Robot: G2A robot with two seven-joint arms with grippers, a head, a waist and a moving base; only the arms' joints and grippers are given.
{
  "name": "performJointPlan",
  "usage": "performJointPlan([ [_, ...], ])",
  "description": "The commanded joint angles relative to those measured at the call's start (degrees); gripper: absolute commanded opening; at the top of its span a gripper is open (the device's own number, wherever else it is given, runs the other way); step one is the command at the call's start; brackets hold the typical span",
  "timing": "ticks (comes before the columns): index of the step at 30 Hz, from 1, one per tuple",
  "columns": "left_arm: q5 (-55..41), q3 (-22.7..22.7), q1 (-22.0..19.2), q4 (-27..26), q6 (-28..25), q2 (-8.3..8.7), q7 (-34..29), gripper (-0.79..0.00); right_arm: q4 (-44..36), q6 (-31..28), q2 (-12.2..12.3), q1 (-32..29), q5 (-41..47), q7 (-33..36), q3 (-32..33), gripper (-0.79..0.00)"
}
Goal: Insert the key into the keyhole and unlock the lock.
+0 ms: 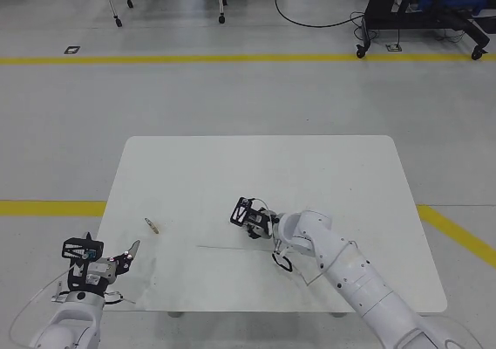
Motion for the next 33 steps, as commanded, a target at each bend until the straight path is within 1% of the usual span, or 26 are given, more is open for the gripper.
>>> performJointPlan([
  [1, 0.00, 0.00, 0.00, 0.00, 0.00, 0.00, 0.00, 0.000, -0.31, 0.29, 0.05, -0.32, -0.51, -0.61, 0.20, -0.785],
  [6, 0.00, 0.00, 0.00, 0.00, 0.00, 0.00, 0.00, 0.000, -2.50, 0.59, 0.81, -2.03, -2.26, -2.62, 1.92, -0.785],
  [12, 0.00, 0.00, 0.00, 0.00, 0.00, 0.00, 0.00, 0.000, -7.59, 0.85, 2.41, -6.16, -3.96, -6.52, 5.81, -0.785],
  [14, 0.00, 0.00, 0.00, 0.00, 0.00, 0.00, 0.00, 0.000, -9.61, 0.61, 3.09, -7.99, -3.64, -9.01, 7.93, -0.785],
  [17, 0.00, 0.00, 0.00, 0.00, 0.00, 0.00, 0.00, 0.000, -12.40, -0.88, 4.19, -11.27, -1.64, -14.95, 11.91, -0.785],
  [21, 0.00, 0.00, 0.00, 0.00, 0.00, 0.00, 0.00, 0.000, -14.50, -4.81, 5.61, -15.41, 1.06, -23.30, 17.25, -0.785],
  [25, 0.00, 0.00, 0.00, 0.00, 0.00, 0.00, 0.00, 0.000, -15.68, -8.24, 6.66, -18.26, 1.99, -28.33, 21.00, -0.785],
  [27, 0.00, 0.00, 0.00, 0.00, 0.00, 0.00, 0.00, 0.000, -15.73, -8.47, 7.02, -19.51, 3.15, -28.57, 22.60, -0.785],
  [33, 0.00, 0.00, 0.00, 0.00, 0.00, 0.00, 0.00, 0.000, -15.73, -8.47, 7.02, -19.51, 3.15, -28.57, 22.60, -0.785],
])
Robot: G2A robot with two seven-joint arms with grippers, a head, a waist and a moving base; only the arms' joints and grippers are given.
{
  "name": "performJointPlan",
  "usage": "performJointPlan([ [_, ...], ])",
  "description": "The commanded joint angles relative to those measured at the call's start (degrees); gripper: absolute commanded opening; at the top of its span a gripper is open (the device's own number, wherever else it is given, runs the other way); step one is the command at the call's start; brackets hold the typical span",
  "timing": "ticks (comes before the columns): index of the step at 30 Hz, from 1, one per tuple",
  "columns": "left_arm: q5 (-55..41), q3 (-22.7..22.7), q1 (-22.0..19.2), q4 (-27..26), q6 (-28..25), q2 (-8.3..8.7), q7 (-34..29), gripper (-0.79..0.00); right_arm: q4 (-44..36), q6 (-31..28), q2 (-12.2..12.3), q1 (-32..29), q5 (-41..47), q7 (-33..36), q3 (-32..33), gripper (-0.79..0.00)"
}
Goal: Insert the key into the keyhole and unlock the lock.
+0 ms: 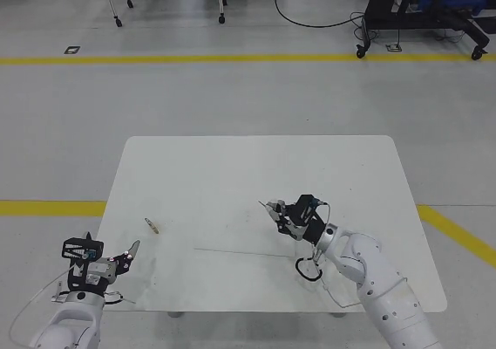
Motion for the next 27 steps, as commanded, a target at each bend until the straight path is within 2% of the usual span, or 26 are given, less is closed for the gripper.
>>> performJointPlan([
  [1, 0.00, 0.00, 0.00, 0.00, 0.00, 0.00, 0.00, 0.000, 0.00, -0.01, 0.00, 0.00, -0.01, -0.01, 0.00, -0.785],
  [4, -0.03, 0.14, 0.92, -1.84, -0.86, -0.04, 1.47, 0.000, 0.00, -0.01, 0.00, 0.00, -0.01, -0.01, 0.00, -0.785],
  [6, -5.21, -1.94, 2.91, -4.47, -3.10, -0.08, 3.76, 0.000, 0.00, -0.01, 0.00, 0.00, -0.01, -0.01, 0.00, -0.785],
  [7, -8.32, -3.04, 4.00, -5.62, -5.24, -0.06, 4.21, 0.000, 0.00, -0.01, 0.00, 0.00, -0.01, -0.01, 0.00, -0.785],
  [9, -18.44, -5.63, 5.65, -7.69, -13.91, 0.15, 2.39, 0.000, 0.00, -0.01, 0.00, 0.00, -0.01, -0.01, 0.00, -0.785],
  [13, -39.93, -10.50, 5.93, -8.53, -31.14, 1.14, -9.62, 0.000, 0.00, -0.01, 0.00, 0.00, -0.01, -0.01, 0.00, -0.785],
  [14, -48.41, -10.86, 5.64, -7.98, -35.84, 1.57, -15.52, 0.000, 0.00, -0.01, 0.00, 0.00, -0.01, -0.01, 0.00, -0.785],
  [16, -65.21, -11.43, 3.53, -6.66, -40.78, 2.70, -28.19, 0.000, 0.00, -0.01, 0.00, 0.00, -0.01, -0.01, 0.00, -0.785],
  [18, -82.94, -10.16, -0.23, -5.12, -40.02, 4.02, -43.03, 0.000, 0.00, -0.01, 0.00, 0.00, -0.01, -0.01, 0.00, -0.785],
  [19, -91.95, -9.35, -2.58, -3.93, -38.07, 4.64, -50.59, 0.000, 0.00, -0.01, 0.00, 0.00, -0.01, -0.01, 0.00, -0.785],
  [20, -102.13, -8.01, -5.81, -1.99, -34.23, 5.40, -61.33, 0.000, 0.00, -0.01, 0.00, 0.00, -0.01, -0.01, 0.00, -0.785],
  [22, -110.27, -7.23, -10.16, 2.01, -28.20, 6.12, -71.31, 0.000, 0.00, -0.01, 0.00, 0.00, -0.01, -0.01, 0.00, -0.785],
  [27, -110.27, -7.23, -10.16, 2.01, -28.20, 6.12, -71.31, 0.000, 0.00, -0.01, 0.00, 0.00, -0.01, -0.01, 0.00, -0.785],
])
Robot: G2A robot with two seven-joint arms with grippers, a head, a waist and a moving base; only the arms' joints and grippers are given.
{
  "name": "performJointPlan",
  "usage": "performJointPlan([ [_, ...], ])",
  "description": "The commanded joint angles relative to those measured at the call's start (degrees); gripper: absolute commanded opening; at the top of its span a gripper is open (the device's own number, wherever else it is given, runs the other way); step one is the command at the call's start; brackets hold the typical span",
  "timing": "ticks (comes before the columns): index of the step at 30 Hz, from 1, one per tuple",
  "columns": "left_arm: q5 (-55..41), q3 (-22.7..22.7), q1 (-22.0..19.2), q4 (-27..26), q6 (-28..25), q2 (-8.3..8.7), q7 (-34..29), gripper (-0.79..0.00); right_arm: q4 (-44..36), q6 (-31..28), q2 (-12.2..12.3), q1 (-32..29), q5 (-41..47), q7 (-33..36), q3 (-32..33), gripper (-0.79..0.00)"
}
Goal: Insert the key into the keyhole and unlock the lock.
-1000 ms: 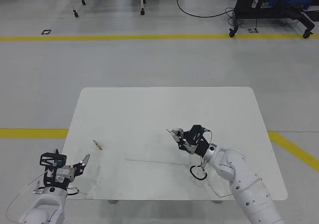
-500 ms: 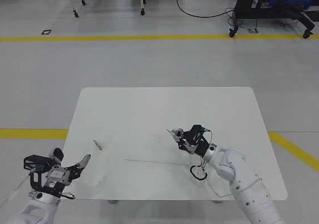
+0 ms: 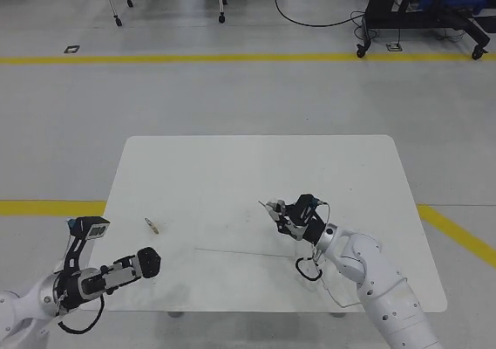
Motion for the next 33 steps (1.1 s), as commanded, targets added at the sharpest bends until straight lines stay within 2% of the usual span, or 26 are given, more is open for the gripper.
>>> performJointPlan([
  [1, 3.81, -0.01, 0.17, -0.09, -1.01, -0.01, 6.97, 0.000, 0.00, 0.00, 0.00, 0.00, 0.00, 0.00, 0.00, -0.785],
  [7, 1.21, 0.87, 0.42, -1.76, -0.46, 0.03, 5.40, 0.000, -0.08, -0.11, 0.00, -0.10, 0.05, 0.06, -0.09, -0.785],
  [8, 0.71, 0.89, 0.24, -1.88, -0.62, 0.07, 4.75, 0.000, -0.34, -2.09, 0.03, -0.18, 0.43, 0.49, -0.54, -0.785],
  [10, 1.44, 1.51, -0.65, -1.81, -0.36, 0.28, 1.90, 0.000, 0.81, -10.34, 0.32, 1.25, 2.20, 2.05, -0.97, -0.785],
  [12, 7.23, 2.28, -2.11, -1.74, -0.49, 0.53, 1.67, 0.000, 3.32, -17.60, 0.51, 3.77, 4.35, 5.59, -1.70, -0.785],
  [13, 11.39, 2.63, -2.86, -1.41, -1.46, 0.64, 2.64, 0.000, 4.35, -18.60, 0.50, 4.99, 5.46, 7.35, -2.50, -0.785],
  [15, 23.07, 2.93, -3.87, -0.24, -5.81, 0.66, 7.03, 0.000, 5.85, -18.60, 0.40, 6.98, 7.74, 10.90, -4.28, -0.785],
  [17, 30.25, 4.98, -4.05, -0.26, -8.59, 0.44, 10.89, 0.000, 6.72, -18.60, 0.27, 8.63, 9.94, 14.97, -6.75, -0.785],
  [22, 35.71, 10.27, -3.48, -1.63, -11.97, 0.20, 13.15, 0.000, 7.96, -18.60, 0.80, 13.89, 20.50, 23.47, -15.47, -0.785],
  [25, 36.06, 12.96, -3.85, -2.12, -11.83, 0.49, 13.01, -0.175, 10.19, -18.60, 1.66, 18.01, 30.17, 27.25, -20.46, -0.785],
  [26, 36.47, 13.27, -4.06, -1.82, -12.10, 0.57, 13.28, -0.274, 10.56, -18.60, 1.92, 19.08, 32.63, 28.15, -21.79, -0.785],
  [27, 37.14, 13.40, -4.28, -1.42, -12.38, 0.64, 13.63, -0.305, 10.46, -18.60, 2.22, 20.00, 34.85, 28.86, -23.22, -0.785],
  [31, 41.25, 13.67, -4.93, -0.33, -12.51, 0.70, 17.26, -0.323, 10.31, -18.60, 3.98, 22.51, 41.17, 29.71, -27.25, -0.785],
  [33, 42.48, 14.31, -5.04, -0.20, -12.68, 0.70, 18.60, -0.296, 9.46, -18.60, 4.96, 23.25, 43.75, 29.43, -29.17, -0.785],
])
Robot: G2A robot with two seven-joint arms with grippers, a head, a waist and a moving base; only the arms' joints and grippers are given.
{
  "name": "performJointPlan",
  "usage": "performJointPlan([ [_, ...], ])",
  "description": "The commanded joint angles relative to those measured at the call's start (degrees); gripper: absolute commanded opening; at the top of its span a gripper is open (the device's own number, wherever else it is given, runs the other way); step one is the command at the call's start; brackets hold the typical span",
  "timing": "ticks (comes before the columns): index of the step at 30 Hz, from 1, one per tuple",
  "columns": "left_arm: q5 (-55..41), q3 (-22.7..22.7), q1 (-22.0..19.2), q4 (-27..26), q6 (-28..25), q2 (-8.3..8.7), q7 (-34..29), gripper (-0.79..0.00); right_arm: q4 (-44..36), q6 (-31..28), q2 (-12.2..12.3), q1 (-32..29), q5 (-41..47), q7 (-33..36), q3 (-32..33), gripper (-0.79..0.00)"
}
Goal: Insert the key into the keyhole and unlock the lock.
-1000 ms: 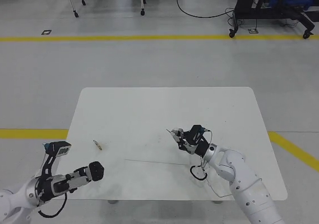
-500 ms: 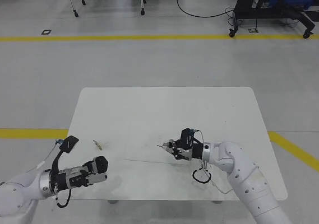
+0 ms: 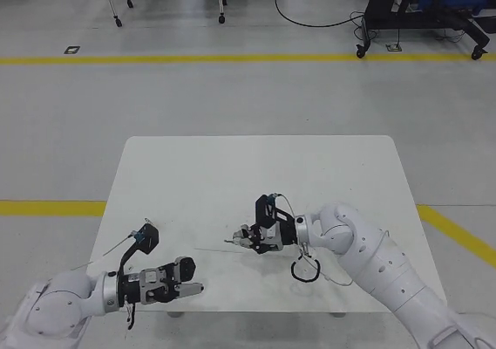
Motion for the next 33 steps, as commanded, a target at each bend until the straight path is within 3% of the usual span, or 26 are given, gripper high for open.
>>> performJointPlan([
  [1, 0.97, 0.83, -0.17, 0.14, -0.14, 0.01, 1.27, -0.299, -1.25, 0.00, 1.09, 0.87, 2.92, 0.01, -2.40, -0.785],
  [3, 0.46, 1.83, -0.48, 0.35, -0.48, 0.01, 1.79, -0.363, -2.55, 0.00, 2.11, 2.05, 5.98, 0.63, -5.03, -0.785],
  [6, 0.46, 1.83, -0.48, 0.35, -0.48, 0.01, 1.79, -0.394, -2.55, 0.00, 2.11, 2.05, 5.98, 0.63, -5.03, -0.785],
  [8, 0.46, 1.83, -0.48, 0.35, -0.48, 0.01, 1.79, -0.385, -2.55, 0.00, 2.11, 2.05, 5.98, 0.63, -5.03, -0.785],
  [12, 0.46, 1.83, -0.48, 0.35, -0.48, 0.01, 1.79, -0.280, -2.55, 0.00, 2.11, 2.05, 5.98, 0.63, -5.03, -0.785],
  [18, 0.46, 1.83, -0.48, 0.35, -0.48, 0.01, 1.79, -0.326, -2.55, 0.00, 2.11, 2.05, 5.98, 0.63, -5.03, -0.785],
  [19, 0.46, 1.83, -0.48, 0.35, -0.48, 0.01, 1.79, -0.296, -2.55, 0.00, 2.11, 2.05, 5.98, 0.63, -5.03, -0.785],
  [20, 0.46, 1.83, -0.48, 0.35, -0.48, 0.01, 1.79, 0.000, -2.55, 0.00, 2.11, 2.05, 5.98, 0.63, -5.03, -0.785],
  [31, 0.46, 1.83, -0.48, 0.35, -0.48, 0.01, 1.79, 0.000, -2.55, 0.00, 2.11, 2.05, 5.98, 0.63, -5.03, -0.785],
  [33, 4.24, 1.50, -0.26, -0.72, 0.06, 0.03, 4.22, 0.000, -2.78, 0.00, 2.10, 1.87, 6.09, 0.43, -5.03, -0.785],
])
